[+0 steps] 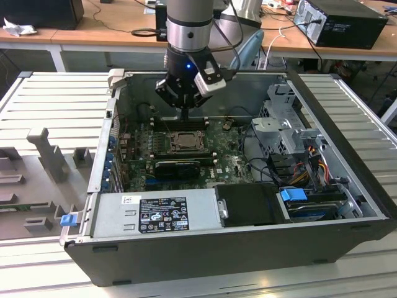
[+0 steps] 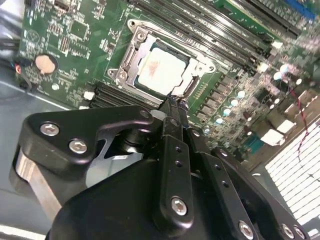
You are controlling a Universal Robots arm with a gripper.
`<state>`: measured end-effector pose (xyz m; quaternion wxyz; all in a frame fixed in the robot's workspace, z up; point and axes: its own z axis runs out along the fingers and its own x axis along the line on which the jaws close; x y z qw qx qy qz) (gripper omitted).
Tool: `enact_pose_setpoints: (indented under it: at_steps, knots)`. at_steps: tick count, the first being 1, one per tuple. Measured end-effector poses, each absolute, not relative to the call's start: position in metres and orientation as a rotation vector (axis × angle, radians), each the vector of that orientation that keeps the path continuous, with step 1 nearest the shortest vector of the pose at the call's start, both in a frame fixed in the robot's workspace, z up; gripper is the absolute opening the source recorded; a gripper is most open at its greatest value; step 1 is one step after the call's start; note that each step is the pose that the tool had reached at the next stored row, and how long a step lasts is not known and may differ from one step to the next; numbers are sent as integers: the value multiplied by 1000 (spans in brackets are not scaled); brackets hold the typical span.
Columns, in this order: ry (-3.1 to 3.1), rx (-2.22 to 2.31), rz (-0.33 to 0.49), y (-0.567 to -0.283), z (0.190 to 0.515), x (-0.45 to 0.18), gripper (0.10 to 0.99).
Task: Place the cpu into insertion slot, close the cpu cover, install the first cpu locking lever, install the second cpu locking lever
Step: 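Install the first cpu locking lever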
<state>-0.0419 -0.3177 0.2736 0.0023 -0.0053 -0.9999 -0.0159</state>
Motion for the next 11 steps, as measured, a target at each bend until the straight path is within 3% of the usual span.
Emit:
enact_pose_setpoints:
  at_steps: [11]
  knots:
    - [-3131, 155, -49, -318, 273, -60, 106]
